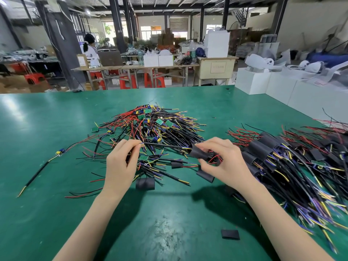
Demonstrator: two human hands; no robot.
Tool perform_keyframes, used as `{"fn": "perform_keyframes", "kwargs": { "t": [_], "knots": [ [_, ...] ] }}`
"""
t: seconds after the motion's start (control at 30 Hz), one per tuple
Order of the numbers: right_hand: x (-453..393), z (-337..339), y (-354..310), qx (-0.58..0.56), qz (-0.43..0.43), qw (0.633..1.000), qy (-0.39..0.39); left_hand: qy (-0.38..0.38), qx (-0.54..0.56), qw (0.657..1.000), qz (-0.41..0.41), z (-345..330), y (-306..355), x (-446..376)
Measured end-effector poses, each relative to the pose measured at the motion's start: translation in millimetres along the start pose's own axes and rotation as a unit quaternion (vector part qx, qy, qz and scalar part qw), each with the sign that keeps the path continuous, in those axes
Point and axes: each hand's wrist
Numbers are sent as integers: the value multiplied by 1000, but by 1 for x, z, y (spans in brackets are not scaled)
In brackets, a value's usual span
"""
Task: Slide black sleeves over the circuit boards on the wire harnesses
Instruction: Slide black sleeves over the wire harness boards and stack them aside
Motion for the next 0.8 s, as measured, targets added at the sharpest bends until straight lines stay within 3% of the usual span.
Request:
{"fn": "perform_keyframes", "kwargs": {
  "t": [0.2, 0.4, 0.8],
  "knots": [
    [1, -4, 3, 52, -21, 998, -2, -15, 21, 999, -32, 3, 7, -1],
    [0, -1, 6, 24, -74, 996, 34, -31, 38, 998, -49, 6, 13, -1],
    [2, -8, 3, 41, -19, 999, -30, -57, 80, 995, -18, 10, 12, -2]
  ]
}}
Point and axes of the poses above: each hand's wrist, its own x-axis away from the middle knuckle, its own z-axis out of the back of the hand, y = z × x, and after that the axes turned 7 degrees about -y, right-handed
